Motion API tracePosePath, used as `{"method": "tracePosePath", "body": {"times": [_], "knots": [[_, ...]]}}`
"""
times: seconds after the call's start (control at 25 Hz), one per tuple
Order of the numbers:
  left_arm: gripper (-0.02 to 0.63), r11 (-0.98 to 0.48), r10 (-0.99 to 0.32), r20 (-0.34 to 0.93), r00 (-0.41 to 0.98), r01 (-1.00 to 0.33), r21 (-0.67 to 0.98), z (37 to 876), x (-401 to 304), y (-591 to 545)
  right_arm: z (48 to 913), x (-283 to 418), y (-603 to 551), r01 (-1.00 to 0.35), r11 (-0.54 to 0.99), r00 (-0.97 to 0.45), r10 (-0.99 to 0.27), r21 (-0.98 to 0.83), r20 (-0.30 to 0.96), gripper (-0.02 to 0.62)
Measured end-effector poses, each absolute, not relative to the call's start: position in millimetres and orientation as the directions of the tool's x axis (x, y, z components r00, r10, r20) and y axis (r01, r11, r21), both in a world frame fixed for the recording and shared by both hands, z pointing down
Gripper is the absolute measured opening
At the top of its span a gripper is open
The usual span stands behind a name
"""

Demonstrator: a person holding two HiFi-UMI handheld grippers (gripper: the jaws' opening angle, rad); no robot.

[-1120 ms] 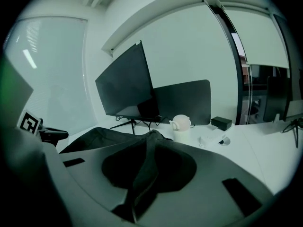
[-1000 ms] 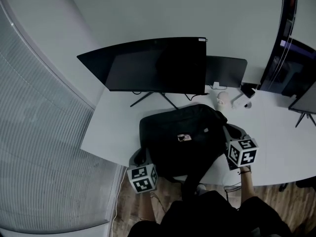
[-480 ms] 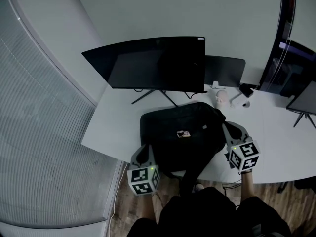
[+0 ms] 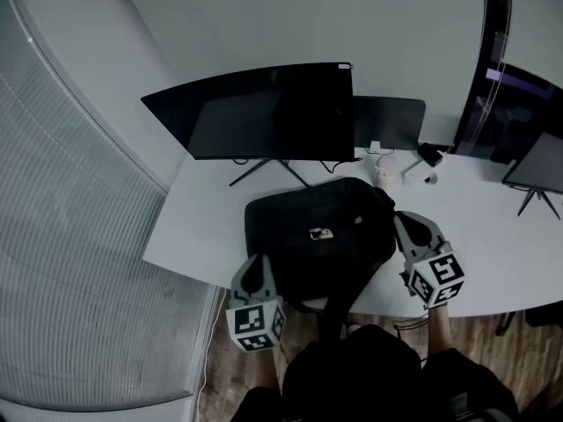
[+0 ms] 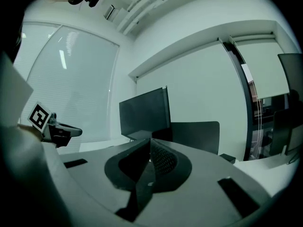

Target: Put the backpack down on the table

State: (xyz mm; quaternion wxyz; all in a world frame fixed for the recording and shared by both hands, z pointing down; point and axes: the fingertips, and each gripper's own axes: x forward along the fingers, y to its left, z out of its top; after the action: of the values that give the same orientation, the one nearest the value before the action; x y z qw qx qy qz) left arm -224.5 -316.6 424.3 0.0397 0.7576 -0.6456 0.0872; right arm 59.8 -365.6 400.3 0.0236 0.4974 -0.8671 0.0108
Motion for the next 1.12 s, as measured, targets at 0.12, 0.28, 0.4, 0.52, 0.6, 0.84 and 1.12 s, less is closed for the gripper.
{"method": "tracePosePath", "body": {"times": [0.12, 0.28, 0.4, 0.52, 0.6, 0.84, 1.12], "knots": [[0.015, -0.158, -0.973, 0.176, 0.146, -0.986, -0.056, 427.1, -223.9, -313.5, 402.8, 61.5, -361.5, -0.862, 0.507, -0.507, -0.861, -0.016, 0.047, 0.014], [0.016, -0.144, -0.976, 0.176, 0.130, -0.988, -0.065, 430.7, -226.8, -308.6, 402.3, 61.6, -359.2, -0.861, 0.507, -0.508, -0.860, -0.023, 0.044, 0.014], [0.015, -0.136, -0.979, 0.162, 0.124, -0.988, -0.067, 426.4, -229.9, -307.0, 401.6, 61.8, -357.7, -0.862, 0.507, -0.507, -0.861, -0.022, 0.038, 0.014], [0.016, -0.132, -0.980, 0.156, 0.120, -0.989, -0.065, 424.8, -232.3, -304.1, 401.3, 59.5, -355.8, -0.860, 0.510, -0.510, -0.859, -0.017, 0.038, 0.014], [0.015, -0.129, -0.982, 0.149, 0.119, -0.990, -0.063, 424.2, -233.8, -302.0, 402.1, 58.5, -355.0, -0.859, 0.511, -0.511, -0.859, -0.016, 0.036, 0.014], [0.015, -0.129, -0.985, 0.122, 0.122, -0.990, -0.048, 420.6, -238.0, -296.5, 404.2, 60.3, -352.5, -0.864, 0.502, -0.503, -0.864, -0.022, 0.037, 0.014], [0.016, -0.122, -0.986, 0.117, 0.116, -0.992, -0.044, 421.4, -242.1, -292.7, 407.1, 57.1, -351.6, -0.864, 0.503, -0.504, -0.863, -0.030, 0.038, 0.014]]}}
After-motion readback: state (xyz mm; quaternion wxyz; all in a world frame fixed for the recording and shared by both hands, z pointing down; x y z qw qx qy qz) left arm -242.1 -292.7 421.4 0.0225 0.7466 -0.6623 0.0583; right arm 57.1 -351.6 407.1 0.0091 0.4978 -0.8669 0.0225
